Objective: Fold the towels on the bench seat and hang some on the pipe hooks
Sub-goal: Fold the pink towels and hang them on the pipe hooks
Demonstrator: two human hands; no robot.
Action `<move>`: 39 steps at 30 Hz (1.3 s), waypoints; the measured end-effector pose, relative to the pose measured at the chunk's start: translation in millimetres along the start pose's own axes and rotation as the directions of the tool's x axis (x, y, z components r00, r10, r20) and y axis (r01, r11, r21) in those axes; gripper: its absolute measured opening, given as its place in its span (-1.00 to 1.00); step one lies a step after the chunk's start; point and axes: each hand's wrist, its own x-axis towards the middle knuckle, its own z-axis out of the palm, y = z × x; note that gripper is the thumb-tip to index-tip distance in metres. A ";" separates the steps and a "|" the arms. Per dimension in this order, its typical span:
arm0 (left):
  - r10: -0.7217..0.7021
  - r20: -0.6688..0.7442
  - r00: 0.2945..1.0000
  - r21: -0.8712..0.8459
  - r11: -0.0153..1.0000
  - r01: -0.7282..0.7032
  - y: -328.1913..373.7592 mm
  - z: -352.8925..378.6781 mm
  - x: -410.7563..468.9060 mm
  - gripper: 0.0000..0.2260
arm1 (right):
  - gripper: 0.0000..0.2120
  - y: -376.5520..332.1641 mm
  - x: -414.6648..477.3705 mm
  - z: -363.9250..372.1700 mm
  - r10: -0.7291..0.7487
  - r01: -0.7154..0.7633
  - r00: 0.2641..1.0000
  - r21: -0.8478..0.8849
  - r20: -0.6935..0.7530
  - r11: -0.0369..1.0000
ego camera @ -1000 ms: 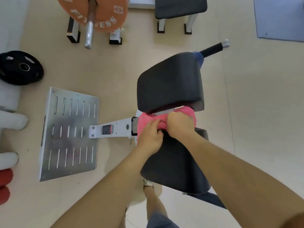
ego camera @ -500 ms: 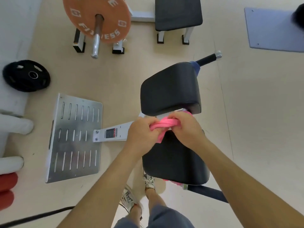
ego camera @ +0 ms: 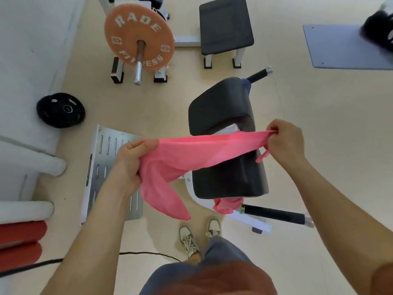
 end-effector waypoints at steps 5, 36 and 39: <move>0.150 -0.221 0.964 0.026 0.989 -0.148 3.6 -28.9 -8.6 -0.83 | -0.67 -16.3 13.3 -28.9 0.034 -0.034 0.999 0.138 0.006 0.990; 0.402 -0.126 0.907 -0.019 0.913 -0.407 -49.2 374.4 -90.0 -0.83 | -0.79 89.8 53.8 -191.6 -0.771 0.306 0.466 0.738 0.435 0.602; 0.377 0.000 0.926 -0.256 0.895 -0.365 -49.2 375.6 -98.6 -0.70 | -0.75 76.8 60.1 -203.9 -0.818 0.398 0.452 0.739 0.357 0.543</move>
